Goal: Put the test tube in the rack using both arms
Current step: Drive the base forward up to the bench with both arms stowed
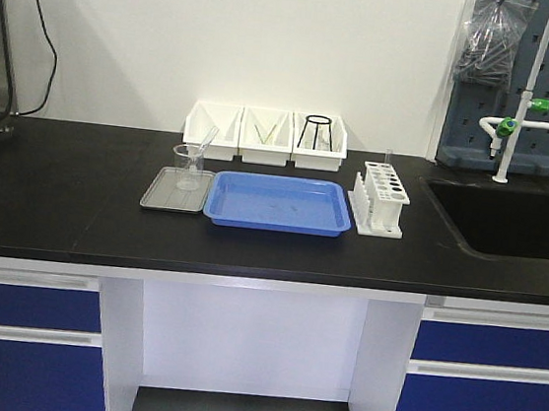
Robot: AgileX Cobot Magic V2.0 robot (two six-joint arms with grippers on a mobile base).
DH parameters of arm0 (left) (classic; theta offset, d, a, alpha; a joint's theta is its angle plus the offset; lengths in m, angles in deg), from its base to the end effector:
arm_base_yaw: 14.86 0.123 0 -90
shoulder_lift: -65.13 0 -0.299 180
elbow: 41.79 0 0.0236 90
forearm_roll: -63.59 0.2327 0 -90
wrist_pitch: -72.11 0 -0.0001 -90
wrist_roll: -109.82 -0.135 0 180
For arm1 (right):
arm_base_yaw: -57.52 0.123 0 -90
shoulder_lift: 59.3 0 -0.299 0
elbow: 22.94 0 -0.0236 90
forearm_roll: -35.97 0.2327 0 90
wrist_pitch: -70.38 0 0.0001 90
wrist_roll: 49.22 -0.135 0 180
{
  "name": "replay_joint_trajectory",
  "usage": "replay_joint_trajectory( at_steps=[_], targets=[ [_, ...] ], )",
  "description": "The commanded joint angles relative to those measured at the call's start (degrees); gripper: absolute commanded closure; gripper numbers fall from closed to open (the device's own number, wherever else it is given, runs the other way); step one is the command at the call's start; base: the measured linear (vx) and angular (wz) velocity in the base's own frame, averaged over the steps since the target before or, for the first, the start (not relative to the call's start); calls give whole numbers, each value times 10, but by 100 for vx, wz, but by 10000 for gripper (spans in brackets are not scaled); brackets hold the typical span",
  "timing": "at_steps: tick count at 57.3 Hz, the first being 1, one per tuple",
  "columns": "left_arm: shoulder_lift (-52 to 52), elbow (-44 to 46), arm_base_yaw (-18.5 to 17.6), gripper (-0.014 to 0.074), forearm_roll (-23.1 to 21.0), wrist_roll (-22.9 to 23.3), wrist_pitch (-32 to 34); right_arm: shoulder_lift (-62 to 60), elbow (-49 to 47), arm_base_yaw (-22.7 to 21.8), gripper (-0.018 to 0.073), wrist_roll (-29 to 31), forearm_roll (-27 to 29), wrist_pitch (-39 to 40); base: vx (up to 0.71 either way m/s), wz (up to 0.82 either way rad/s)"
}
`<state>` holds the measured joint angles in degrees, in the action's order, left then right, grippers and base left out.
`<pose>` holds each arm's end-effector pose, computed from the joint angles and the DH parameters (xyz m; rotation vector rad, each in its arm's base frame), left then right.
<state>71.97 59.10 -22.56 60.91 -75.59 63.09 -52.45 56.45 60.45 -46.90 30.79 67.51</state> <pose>0.0673 -0.0101 0.1868 0.1567 1.6504 -0.0715 0.0687 0.0029 0.1995 -0.1377 1.5493 -0.0664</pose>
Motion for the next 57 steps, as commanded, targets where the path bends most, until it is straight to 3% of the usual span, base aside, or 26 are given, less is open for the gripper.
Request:
replay_joint_trajectory(
  at_steps=[1,57],
  targets=[
    [-3,11,-1,603,-5,1,48,-5,8,-2,570,2,-3,48,0,0],
    [-3,11,-1,603,-5,1,48,-5,8,-2,570,2,-3,48,2,-1]
  ],
)
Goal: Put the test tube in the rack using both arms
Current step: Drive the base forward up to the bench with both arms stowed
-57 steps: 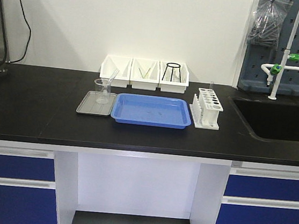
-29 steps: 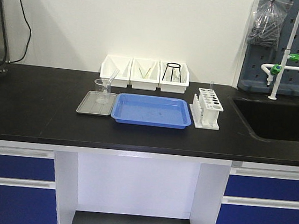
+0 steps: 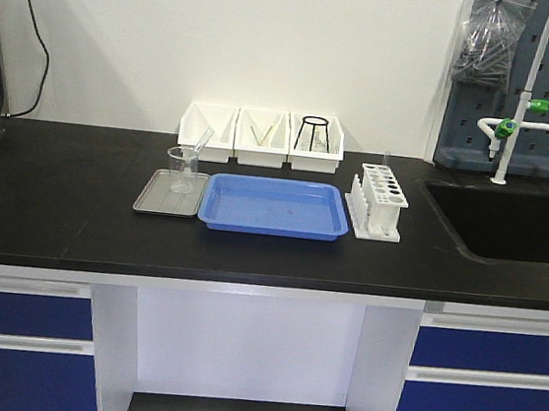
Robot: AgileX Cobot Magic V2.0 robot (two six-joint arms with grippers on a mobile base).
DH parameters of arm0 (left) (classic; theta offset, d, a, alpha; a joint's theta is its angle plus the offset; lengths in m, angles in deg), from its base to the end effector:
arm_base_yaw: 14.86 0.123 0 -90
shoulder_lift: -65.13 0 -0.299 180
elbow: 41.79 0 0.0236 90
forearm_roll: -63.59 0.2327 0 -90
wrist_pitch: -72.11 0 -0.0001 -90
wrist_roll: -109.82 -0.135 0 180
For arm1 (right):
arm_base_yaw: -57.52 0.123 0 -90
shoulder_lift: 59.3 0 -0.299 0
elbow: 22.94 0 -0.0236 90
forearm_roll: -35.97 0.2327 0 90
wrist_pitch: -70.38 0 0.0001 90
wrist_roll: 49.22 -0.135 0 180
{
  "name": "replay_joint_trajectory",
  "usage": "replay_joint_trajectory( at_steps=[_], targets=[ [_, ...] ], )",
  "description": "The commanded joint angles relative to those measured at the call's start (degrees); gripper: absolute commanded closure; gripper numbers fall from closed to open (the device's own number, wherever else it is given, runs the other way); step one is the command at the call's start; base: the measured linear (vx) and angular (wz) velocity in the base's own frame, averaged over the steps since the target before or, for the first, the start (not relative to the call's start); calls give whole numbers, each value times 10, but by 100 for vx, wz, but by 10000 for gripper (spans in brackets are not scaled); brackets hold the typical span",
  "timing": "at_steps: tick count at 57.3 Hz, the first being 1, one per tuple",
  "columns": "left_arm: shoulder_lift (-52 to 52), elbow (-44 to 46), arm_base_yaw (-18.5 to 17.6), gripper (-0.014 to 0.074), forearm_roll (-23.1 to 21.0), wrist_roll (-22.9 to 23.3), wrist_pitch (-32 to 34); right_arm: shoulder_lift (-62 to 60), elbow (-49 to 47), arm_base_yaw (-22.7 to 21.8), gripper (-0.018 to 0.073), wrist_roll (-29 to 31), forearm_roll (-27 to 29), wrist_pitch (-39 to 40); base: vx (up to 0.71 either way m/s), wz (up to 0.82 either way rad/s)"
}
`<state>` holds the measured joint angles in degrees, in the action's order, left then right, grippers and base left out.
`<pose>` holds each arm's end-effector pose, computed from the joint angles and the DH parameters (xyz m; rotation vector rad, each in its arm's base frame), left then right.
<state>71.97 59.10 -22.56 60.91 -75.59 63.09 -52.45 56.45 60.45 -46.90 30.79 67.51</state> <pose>0.0673 -0.0101 0.1868 0.1567 1.6504 -0.0715 0.0687 0.0029 0.1995 -0.1377 1.5493 -0.0664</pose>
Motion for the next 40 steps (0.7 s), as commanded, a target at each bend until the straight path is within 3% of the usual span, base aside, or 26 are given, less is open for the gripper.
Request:
replay_joint_trajectory(
  at_steps=[1,40],
  targets=[
    [-3,11,-1,603,-5,1,48,-5,8,-2,570,2,-3,48,13,0],
    [-3,11,-1,603,-5,1,48,-5,8,-2,570,2,-3,48,31,4]
  ],
)
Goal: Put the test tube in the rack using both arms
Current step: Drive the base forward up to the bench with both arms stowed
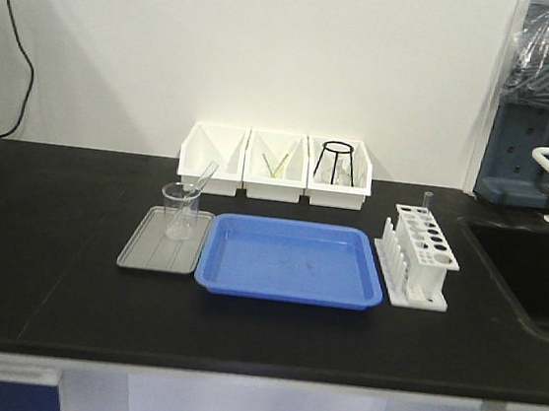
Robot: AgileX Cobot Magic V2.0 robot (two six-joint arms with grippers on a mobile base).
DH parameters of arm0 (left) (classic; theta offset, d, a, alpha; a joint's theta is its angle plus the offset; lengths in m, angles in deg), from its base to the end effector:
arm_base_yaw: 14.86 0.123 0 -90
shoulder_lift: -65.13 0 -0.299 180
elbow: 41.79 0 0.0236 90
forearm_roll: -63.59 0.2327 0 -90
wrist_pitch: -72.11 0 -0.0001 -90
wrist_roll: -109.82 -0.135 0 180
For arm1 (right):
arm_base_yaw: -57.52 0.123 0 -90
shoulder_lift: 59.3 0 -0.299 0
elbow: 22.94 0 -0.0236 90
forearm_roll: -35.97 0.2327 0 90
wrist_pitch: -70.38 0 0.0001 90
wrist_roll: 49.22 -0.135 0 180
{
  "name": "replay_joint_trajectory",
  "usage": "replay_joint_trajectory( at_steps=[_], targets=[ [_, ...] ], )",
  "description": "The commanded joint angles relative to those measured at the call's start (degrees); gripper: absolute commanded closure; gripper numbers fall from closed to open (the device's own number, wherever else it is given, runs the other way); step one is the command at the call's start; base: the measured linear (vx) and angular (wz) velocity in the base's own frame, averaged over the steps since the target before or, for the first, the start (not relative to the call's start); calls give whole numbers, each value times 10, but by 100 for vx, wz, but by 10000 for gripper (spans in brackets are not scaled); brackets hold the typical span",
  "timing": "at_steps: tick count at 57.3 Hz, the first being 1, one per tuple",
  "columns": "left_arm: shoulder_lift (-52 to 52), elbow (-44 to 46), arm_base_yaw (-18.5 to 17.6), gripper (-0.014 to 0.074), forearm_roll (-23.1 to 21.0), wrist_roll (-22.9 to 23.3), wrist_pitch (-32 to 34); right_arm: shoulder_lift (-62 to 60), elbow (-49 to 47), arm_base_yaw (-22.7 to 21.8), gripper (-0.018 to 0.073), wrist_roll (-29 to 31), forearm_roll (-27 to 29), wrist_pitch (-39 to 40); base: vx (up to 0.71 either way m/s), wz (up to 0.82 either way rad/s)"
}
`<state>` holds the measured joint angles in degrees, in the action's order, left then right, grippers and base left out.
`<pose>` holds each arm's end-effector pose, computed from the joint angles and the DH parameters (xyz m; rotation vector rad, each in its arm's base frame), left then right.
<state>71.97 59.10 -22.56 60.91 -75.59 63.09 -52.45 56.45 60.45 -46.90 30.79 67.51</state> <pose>0.0673 -0.0101 0.1868 0.1567 1.6504 -0.0715 0.0687 0.0029 0.1995 -0.1377 1.5493 -0.0664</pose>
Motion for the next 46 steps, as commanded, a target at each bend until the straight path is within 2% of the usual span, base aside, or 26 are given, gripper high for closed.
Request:
replay_joint_trajectory(
  at_steps=[1,46],
  targets=[
    [-3,11,-1,603,-5,1,48,-5,8,-2,570,2,-3,48,43,-1],
    [-3,11,-1,603,-5,1,48,-5,8,-2,570,2,-3,48,39,0]
  ],
)
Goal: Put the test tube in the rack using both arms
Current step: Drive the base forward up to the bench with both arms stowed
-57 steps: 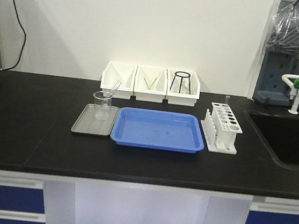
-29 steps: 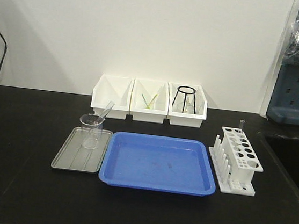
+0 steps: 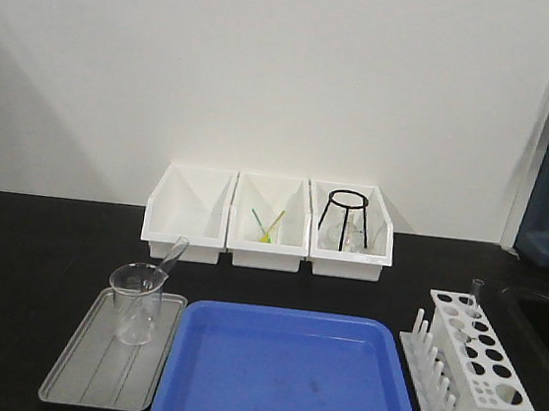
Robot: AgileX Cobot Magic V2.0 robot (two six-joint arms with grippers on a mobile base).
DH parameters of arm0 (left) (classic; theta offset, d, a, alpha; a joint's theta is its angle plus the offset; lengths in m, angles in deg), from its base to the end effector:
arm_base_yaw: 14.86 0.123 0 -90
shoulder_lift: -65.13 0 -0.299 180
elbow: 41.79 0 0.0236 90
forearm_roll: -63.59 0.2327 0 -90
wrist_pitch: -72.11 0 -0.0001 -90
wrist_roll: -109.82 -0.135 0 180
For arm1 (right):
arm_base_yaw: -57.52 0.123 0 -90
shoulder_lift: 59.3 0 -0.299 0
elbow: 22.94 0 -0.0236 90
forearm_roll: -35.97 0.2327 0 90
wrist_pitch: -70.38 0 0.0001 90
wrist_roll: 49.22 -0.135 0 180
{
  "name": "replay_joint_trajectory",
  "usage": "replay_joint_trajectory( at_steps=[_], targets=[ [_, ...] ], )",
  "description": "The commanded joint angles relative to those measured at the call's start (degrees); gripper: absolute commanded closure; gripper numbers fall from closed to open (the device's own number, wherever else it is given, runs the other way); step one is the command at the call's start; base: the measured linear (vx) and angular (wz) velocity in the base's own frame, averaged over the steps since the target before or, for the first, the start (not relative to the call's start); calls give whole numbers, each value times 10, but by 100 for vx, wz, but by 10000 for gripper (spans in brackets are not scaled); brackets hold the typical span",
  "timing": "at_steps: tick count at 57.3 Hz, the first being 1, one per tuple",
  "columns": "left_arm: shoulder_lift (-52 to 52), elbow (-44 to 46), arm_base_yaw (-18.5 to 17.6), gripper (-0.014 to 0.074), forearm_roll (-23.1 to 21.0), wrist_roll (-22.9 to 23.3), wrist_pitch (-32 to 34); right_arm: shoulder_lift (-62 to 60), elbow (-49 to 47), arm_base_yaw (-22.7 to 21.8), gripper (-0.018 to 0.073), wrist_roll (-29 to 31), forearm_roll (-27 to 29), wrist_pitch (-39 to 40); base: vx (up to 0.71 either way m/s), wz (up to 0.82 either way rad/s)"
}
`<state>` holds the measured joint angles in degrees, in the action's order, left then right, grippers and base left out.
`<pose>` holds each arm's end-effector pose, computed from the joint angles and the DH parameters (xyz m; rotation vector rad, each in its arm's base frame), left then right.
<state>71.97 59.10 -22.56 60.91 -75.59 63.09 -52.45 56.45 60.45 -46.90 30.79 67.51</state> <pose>0.0673 -0.0101 0.1868 0.1567 1.6504 -0.0715 0.0687 0.0029 0.1995 -0.1377 1.5493 -0.0664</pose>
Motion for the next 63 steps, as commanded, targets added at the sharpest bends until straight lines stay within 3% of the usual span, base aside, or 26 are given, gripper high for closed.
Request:
replay_joint_trajectory(
  at_steps=[1,31,63],
  targets=[
    [-3,11,-1,603,-5,1,48,-5,8,-2,570,2,-3,48,32,0],
    [-3,11,-1,603,-5,1,48,-5,8,-2,570,2,-3,48,26,1],
    [-3,11,-1,603,-5,1,48,-5,8,-2,570,2,-3,47,3,0]
  ],
)
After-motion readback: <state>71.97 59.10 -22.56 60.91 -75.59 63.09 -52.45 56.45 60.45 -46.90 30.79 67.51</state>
